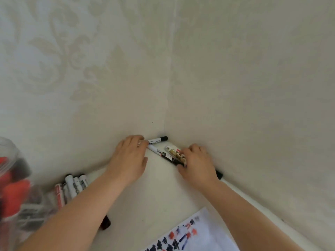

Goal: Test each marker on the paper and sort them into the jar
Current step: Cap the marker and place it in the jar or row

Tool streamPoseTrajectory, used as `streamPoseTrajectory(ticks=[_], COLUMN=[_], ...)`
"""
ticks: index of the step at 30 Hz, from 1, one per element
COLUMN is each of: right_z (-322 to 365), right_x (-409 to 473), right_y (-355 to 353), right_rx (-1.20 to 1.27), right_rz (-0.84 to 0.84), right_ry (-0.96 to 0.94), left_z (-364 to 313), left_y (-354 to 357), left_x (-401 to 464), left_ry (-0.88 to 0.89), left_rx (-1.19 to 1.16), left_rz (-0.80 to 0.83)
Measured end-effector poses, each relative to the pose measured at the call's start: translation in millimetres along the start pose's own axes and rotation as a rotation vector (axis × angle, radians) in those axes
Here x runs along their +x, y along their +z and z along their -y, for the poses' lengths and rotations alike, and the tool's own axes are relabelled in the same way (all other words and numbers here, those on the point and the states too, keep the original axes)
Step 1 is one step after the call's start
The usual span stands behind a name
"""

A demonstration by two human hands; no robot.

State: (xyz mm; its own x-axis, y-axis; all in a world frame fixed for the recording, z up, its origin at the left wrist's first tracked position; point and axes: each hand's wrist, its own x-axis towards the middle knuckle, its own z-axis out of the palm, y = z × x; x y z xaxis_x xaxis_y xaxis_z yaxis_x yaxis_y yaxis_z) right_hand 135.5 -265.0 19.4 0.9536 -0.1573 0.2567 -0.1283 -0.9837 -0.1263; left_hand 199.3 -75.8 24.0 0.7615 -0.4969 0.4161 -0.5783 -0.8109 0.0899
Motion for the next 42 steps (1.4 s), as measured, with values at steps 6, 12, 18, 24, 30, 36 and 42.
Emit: streamPoseTrajectory(ticks=[6, 12, 18, 24, 30, 36, 42], right_z=[3, -7, -35, -52, -53, -39, -45], right_x=[4, -6, -31, -57, -65, -57, -61], right_y=[20, 11, -15, -33, -38, -30, -18], right_rx=[-0.163, -0.149, -0.103, 0.053, 0.207, 0.226, -0.009], right_rz=[0.037, 0.101, 0.240, 0.359, 0.339, 0.296, 0.216], right_ry=[0.026, -0.069, -0.196, -0.269, -0.246, -0.349, -0.276], left_z=[-5, -13, -31, -51, -60, -53, -51], left_y=[18, 21, 2, -9, -14, -15, -14], left_x=[31, 10, -32, -62, -83, -86, -90], left_ry=[-0.114, -0.143, 0.024, 0.122, 0.131, 0.094, 0.092], left_rx=[0.199, -0.149, -0.281, -0.293, -0.322, -0.271, -0.356], left_rz=[0.189, 0.276, 0.459, 0.388, 0.254, 0.231, 0.247])
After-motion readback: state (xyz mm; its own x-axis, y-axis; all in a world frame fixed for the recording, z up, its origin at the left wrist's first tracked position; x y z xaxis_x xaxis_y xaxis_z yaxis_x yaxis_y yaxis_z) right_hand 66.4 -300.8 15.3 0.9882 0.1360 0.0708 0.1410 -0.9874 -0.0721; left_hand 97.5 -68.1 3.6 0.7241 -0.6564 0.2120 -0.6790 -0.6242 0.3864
